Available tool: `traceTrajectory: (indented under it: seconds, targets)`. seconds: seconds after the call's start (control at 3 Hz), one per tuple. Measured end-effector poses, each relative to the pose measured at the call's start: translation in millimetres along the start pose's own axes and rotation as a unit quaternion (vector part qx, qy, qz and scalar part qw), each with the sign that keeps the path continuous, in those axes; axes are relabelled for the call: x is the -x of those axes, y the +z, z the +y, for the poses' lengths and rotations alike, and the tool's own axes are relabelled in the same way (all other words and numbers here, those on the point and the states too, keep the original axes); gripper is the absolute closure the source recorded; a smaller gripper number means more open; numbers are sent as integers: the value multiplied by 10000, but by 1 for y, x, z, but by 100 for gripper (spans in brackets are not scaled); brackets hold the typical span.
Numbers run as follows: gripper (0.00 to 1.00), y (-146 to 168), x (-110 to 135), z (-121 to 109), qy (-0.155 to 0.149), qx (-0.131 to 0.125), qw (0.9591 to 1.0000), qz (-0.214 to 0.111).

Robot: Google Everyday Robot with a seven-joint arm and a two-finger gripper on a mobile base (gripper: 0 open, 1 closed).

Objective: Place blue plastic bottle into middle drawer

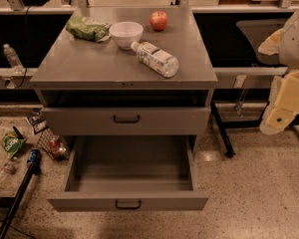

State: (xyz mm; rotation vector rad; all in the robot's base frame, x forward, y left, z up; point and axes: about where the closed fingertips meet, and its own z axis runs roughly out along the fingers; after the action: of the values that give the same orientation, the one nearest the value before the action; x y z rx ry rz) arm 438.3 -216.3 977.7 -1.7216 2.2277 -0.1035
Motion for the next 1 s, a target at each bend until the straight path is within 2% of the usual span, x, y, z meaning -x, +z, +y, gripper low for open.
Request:
traceTrajectory:
  seconds: [0.33,0.67,1.0]
  targets:
    - [0,0,0,0,0,-1,10000,0]
    - [0,0,2,-2,92,-4,9998,-166]
    - [0,41,31,-37,922,77,9915,-909]
